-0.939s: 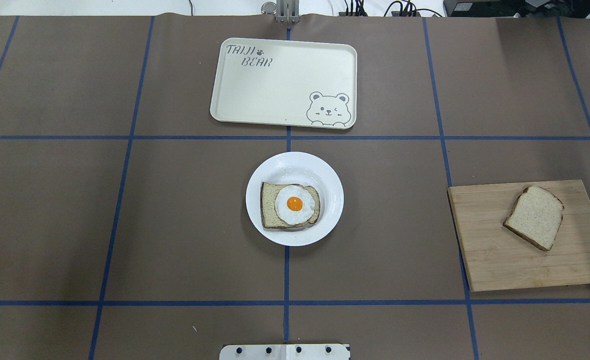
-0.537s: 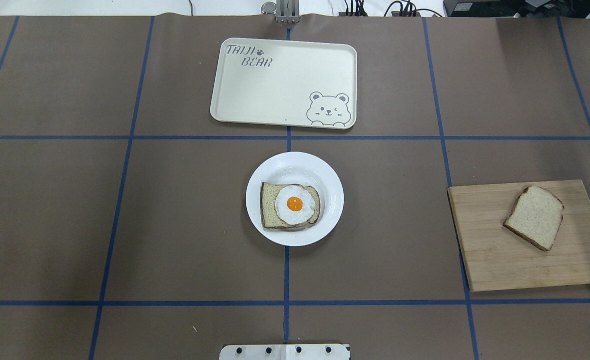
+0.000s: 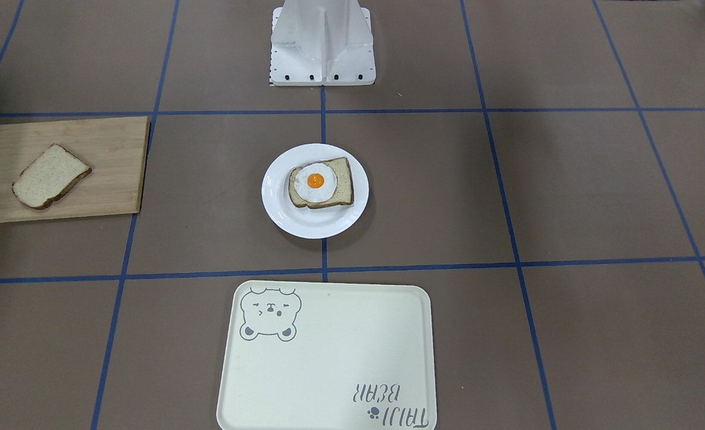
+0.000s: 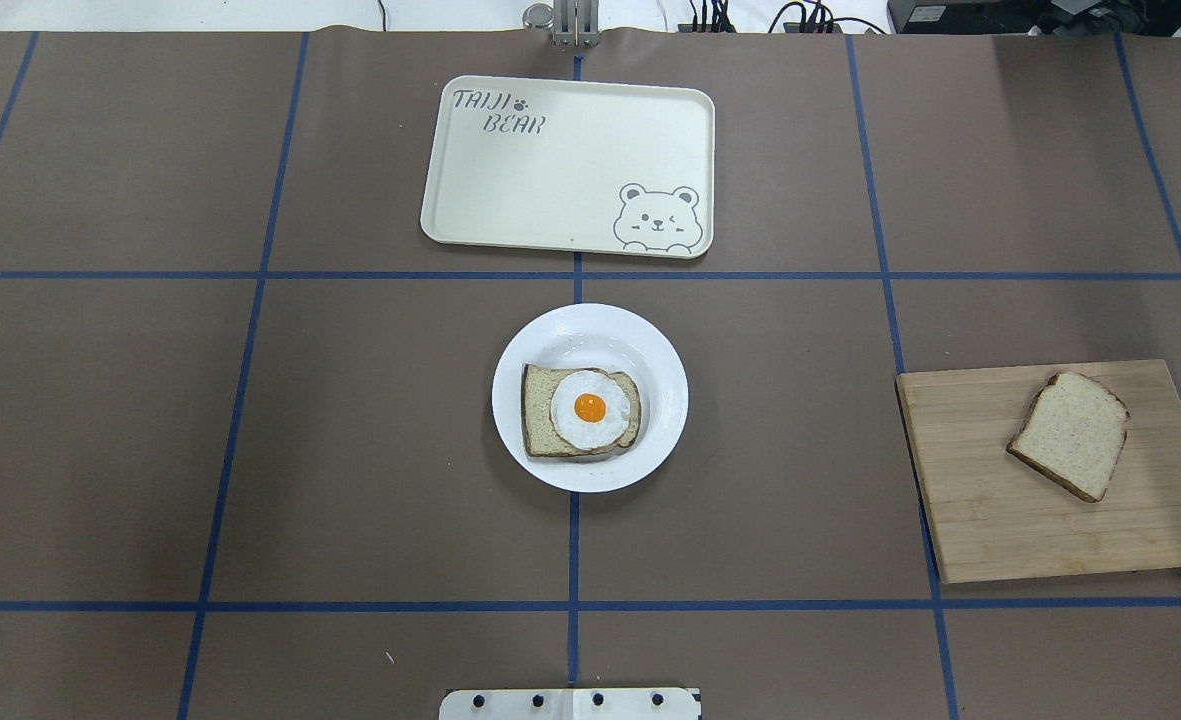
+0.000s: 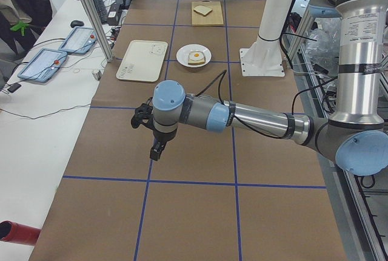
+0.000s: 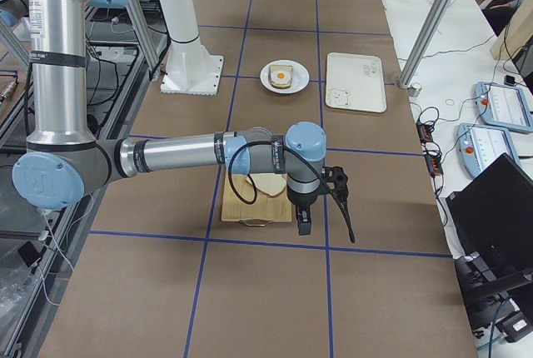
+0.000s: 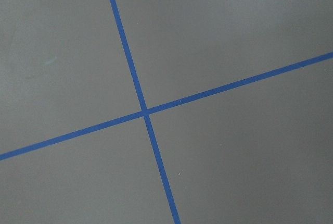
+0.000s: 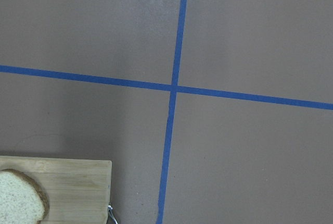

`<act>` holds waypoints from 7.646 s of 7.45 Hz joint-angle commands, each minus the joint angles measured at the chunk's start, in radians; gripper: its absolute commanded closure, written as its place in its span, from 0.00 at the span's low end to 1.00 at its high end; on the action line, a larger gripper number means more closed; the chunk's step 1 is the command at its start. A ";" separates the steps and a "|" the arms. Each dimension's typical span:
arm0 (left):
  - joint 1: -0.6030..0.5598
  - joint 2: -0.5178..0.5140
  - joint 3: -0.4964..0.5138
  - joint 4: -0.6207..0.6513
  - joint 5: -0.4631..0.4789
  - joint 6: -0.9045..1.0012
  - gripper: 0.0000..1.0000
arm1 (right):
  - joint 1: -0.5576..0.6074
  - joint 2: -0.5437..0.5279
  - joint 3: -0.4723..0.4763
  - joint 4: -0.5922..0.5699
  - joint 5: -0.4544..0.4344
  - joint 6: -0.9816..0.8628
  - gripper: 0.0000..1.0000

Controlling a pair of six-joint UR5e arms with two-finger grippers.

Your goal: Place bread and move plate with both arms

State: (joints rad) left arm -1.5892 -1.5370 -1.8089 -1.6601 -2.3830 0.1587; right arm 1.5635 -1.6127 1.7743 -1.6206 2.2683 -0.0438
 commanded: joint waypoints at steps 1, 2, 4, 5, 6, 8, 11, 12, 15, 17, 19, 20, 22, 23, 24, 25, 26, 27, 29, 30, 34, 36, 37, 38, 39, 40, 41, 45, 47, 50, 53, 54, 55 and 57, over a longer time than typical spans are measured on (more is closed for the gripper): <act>-0.002 -0.020 0.005 -0.077 -0.007 0.007 0.02 | 0.000 -0.019 0.014 0.132 0.010 0.011 0.00; 0.000 -0.022 0.017 -0.142 -0.007 0.001 0.02 | -0.005 -0.033 0.011 0.196 0.016 0.018 0.00; 0.000 -0.015 0.009 -0.191 -0.007 -0.048 0.02 | -0.028 -0.053 0.014 0.267 0.109 0.239 0.00; 0.000 -0.014 0.013 -0.208 -0.005 -0.053 0.02 | -0.081 -0.111 0.013 0.445 0.105 0.428 0.00; 0.000 -0.014 0.014 -0.210 -0.007 -0.053 0.02 | -0.144 -0.159 0.013 0.619 0.096 0.646 0.00; 0.000 -0.014 0.014 -0.210 -0.007 -0.051 0.02 | -0.239 -0.245 0.016 0.811 0.061 0.915 0.01; 0.000 -0.014 0.013 -0.210 -0.007 -0.051 0.02 | -0.495 -0.351 0.019 1.077 -0.183 1.281 0.02; 0.000 -0.014 0.011 -0.210 -0.007 -0.051 0.02 | -0.582 -0.364 0.027 1.084 -0.279 1.346 0.03; 0.000 0.006 0.008 -0.220 -0.007 -0.051 0.02 | -0.783 -0.386 0.046 1.085 -0.479 1.478 0.20; 0.000 0.006 0.014 -0.233 -0.007 -0.054 0.02 | -0.822 -0.380 0.047 1.085 -0.507 1.483 0.38; 0.000 0.008 0.014 -0.233 -0.007 -0.054 0.02 | -0.850 -0.377 0.039 1.082 -0.535 1.483 0.38; 0.000 0.008 0.016 -0.233 -0.007 -0.054 0.02 | -0.861 -0.375 0.033 1.079 -0.549 1.483 0.38; 0.000 0.009 0.014 -0.233 -0.007 -0.054 0.02 | -0.884 -0.375 0.024 1.075 -0.572 1.483 0.38; 0.000 0.009 0.016 -0.233 -0.007 -0.054 0.02 | -0.896 -0.375 0.022 1.075 -0.584 1.481 0.38; 0.000 0.009 0.014 -0.233 -0.007 -0.054 0.02 | -0.904 -0.375 0.017 1.073 -0.596 1.483 0.38; 0.000 0.009 0.014 -0.233 -0.007 -0.054 0.02 | -0.911 -0.375 0.014 1.073 -0.605 1.483 0.39; 0.000 0.009 0.014 -0.233 -0.007 -0.054 0.02 | -0.916 -0.375 0.014 1.073 -0.605 1.483 0.44; 0.000 0.009 0.014 -0.233 -0.007 -0.054 0.02 | -0.918 -0.375 0.014 1.073 -0.605 1.483 0.65; -0.002 0.009 0.014 -0.233 -0.007 -0.054 0.02 | -0.927 -0.375 0.016 1.073 -0.605 1.480 1.00; -0.002 0.009 0.014 -0.233 -0.007 -0.054 0.02 | -0.927 -0.375 0.020 1.074 -0.605 1.475 1.00; -0.002 0.011 0.010 -0.233 -0.007 -0.056 0.02 | -0.835 -0.375 0.080 1.087 -0.451 1.445 1.00; -0.002 0.011 0.009 -0.233 -0.007 -0.057 0.02 | -0.723 -0.328 0.102 1.087 -0.313 1.437 1.00; -0.002 0.009 0.010 -0.233 -0.007 -0.057 0.02 | -0.658 -0.296 0.100 1.087 -0.229 1.438 1.00; 0.000 0.011 0.010 -0.233 -0.007 -0.057 0.02 | -0.617 -0.271 0.097 1.087 -0.175 1.440 1.00; 0.000 0.011 0.011 -0.233 -0.007 -0.057 0.02 | -0.609 -0.257 0.099 1.087 -0.171 1.452 1.00; 0.000 0.009 0.011 -0.233 -0.009 -0.057 0.02 | -0.608 -0.209 0.102 1.087 -0.179 1.511 1.00; 0.000 0.009 0.011 -0.233 -0.007 -0.059 0.02 | -0.608 -0.140 0.102 1.084 -0.184 1.647 1.00; 0.000 0.009 0.009 -0.233 -0.009 -0.085 0.02 | -0.819 0.067 0.230 0.768 -0.491 1.967 1.00; 0.000 0.009 0.013 -0.233 -0.009 -0.085 0.02 | -1.038 0.326 0.274 0.327 -0.785 2.137 1.00; 0.000 0.009 0.014 -0.231 -0.009 -0.085 0.02 | -1.242 0.580 0.191 -0.035 -1.031 2.424 1.00; 0.000 0.009 0.014 -0.233 -0.009 -0.085 0.02 | -1.355 0.747 0.098 -0.229 -1.168 2.697 1.00; 0.000 0.011 0.017 -0.233 -0.009 -0.085 0.02 | -1.359 0.787 0.033 -0.246 -1.175 2.751 1.00; 0.000 0.011 0.016 -0.233 -0.009 -0.085 0.02 | -1.361 0.810 -0.016 -0.245 -1.176 2.757 1.00; 0.000 0.020 0.013 -0.233 -0.009 -0.082 0.02 | -1.372 0.795 -0.022 -0.246 -1.175 2.729 1.00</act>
State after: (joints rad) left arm -1.5892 -1.5216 -1.7940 -1.8929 -2.3915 0.0750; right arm 0.2002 -0.8136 1.7627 -1.8638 1.0939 2.7006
